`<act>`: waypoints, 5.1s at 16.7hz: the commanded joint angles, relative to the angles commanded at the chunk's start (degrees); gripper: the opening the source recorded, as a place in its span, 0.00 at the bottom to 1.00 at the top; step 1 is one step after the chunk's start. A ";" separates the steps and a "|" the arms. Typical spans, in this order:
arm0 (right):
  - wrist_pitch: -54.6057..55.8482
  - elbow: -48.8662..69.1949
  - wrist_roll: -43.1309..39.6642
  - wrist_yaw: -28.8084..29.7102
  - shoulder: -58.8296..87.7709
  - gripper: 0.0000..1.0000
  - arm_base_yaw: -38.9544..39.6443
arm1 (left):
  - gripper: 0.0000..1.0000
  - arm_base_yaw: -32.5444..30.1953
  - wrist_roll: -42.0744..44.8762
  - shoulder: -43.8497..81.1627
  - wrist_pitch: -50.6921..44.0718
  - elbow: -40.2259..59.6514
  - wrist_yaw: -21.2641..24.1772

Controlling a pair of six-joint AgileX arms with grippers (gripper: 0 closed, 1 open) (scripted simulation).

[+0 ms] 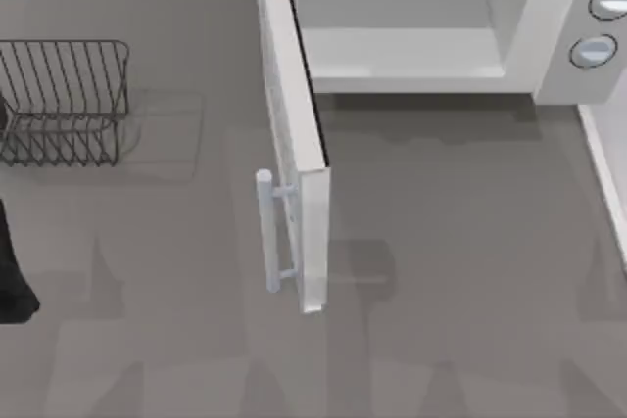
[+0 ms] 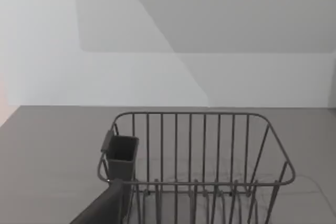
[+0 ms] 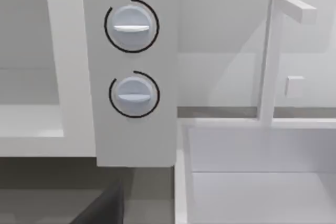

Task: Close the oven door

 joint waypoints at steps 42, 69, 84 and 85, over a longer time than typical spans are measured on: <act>0.00 0.00 0.00 0.00 0.00 1.00 0.00 | 1.00 -22.21 54.83 103.98 -85.45 116.53 25.58; 0.00 0.00 0.00 0.00 0.00 1.00 0.00 | 0.10 -27.79 49.37 103.59 -66.47 99.32 24.00; 0.00 0.00 0.00 0.00 0.00 1.00 0.00 | 0.00 -29.10 47.96 104.55 -66.12 100.49 23.55; 0.00 0.00 0.00 0.00 0.00 1.00 0.00 | 0.00 -29.42 47.61 104.77 -66.04 100.74 23.42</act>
